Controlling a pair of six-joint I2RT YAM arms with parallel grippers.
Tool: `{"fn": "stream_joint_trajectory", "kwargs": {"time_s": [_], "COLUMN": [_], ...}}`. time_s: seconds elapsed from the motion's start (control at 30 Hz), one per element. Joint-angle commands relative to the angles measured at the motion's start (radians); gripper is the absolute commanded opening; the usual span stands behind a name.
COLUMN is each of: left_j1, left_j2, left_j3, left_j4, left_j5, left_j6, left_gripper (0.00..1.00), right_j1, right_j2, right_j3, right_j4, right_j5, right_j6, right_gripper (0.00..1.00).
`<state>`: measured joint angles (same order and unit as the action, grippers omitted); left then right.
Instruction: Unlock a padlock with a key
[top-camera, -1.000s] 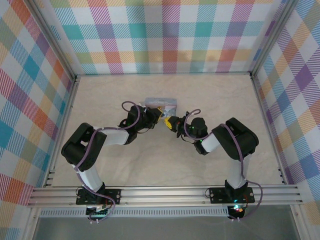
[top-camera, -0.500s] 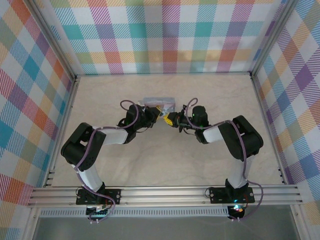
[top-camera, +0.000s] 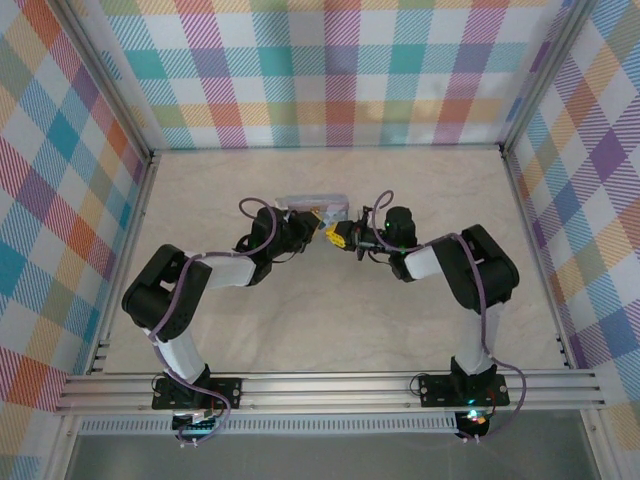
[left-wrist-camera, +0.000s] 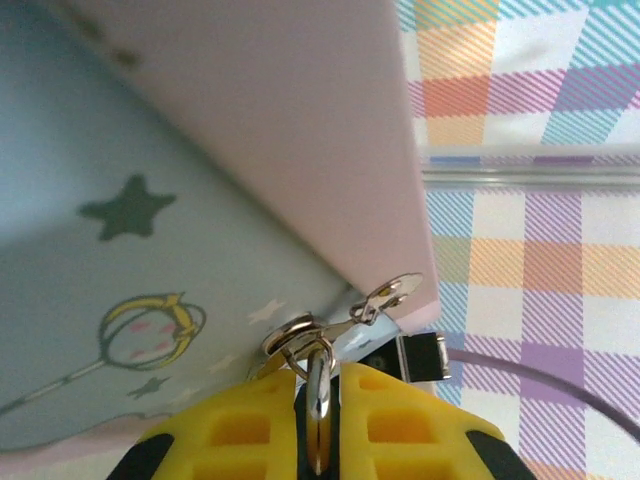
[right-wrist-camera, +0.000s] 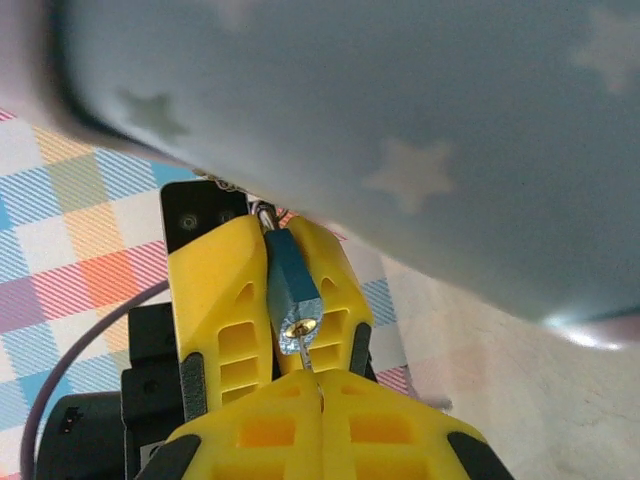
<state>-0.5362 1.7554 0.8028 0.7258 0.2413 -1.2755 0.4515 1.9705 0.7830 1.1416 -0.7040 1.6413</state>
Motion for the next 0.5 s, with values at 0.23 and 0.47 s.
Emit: {"fn": "stream_joint_trajectory", "kwargs": {"time_s": [0.23, 0.47], "left_j1": [-0.12, -0.129], "left_j2": [-0.01, 0.001], "left_j3": [0.018, 0.031], "left_j4": [0.174, 0.183], "left_j5": [0.386, 0.403], "left_j6": [-0.036, -0.036], "left_gripper": [0.0, 0.0], "right_j1": [-0.017, -0.008], "right_j2": [-0.007, -0.016], "right_j3": [-0.029, -0.017], "right_j4": [0.175, 0.109], "right_j5": [0.101, 0.113], "right_j6": [0.01, 0.007], "right_gripper": [0.0, 0.0]}}
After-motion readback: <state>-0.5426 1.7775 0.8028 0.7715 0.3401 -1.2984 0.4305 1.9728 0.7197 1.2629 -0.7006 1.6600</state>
